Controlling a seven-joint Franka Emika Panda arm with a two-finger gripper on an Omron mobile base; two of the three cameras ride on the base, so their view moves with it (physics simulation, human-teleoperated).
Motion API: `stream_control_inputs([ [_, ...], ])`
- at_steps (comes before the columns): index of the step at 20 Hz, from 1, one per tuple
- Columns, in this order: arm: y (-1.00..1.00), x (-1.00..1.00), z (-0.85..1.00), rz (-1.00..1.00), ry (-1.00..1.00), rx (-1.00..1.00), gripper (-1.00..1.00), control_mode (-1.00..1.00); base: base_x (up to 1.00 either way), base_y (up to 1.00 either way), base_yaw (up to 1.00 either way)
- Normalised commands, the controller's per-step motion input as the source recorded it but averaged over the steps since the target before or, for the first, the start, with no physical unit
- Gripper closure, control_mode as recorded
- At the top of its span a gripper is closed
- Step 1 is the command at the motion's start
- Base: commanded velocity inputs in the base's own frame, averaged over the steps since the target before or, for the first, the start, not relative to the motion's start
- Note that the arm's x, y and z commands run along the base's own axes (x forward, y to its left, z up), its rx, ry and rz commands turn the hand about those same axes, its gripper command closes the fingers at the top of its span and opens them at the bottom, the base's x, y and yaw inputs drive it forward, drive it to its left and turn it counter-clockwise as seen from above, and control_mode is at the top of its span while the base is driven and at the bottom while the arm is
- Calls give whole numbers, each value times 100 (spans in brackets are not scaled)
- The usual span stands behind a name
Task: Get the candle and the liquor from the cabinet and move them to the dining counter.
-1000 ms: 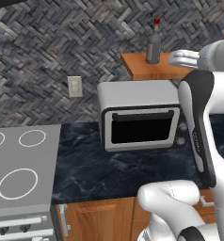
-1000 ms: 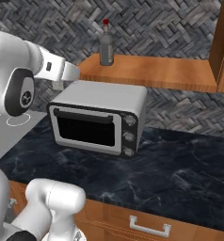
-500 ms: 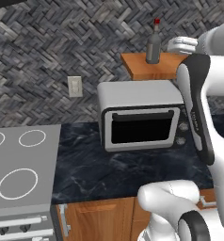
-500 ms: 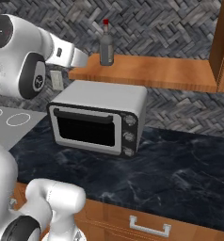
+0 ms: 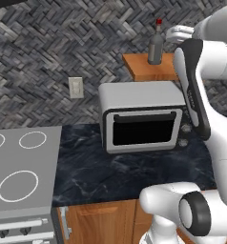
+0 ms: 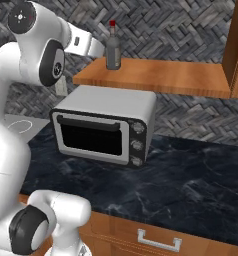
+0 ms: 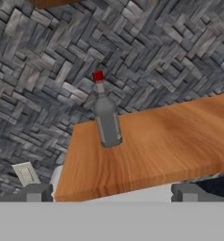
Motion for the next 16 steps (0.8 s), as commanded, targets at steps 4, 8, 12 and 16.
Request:
stream_control_inputs([
  [4,-5,38,15,0,0,0,-100,-100,0,0,0],
  [8,0,40,-3,2,1,0,-100,-100,0,0,0],
  [12,0,39,-9,5,0,0,-100,-100,0,0,0],
  [16,-1,34,-17,8,0,-1,-100,-100,0,0,0],
])
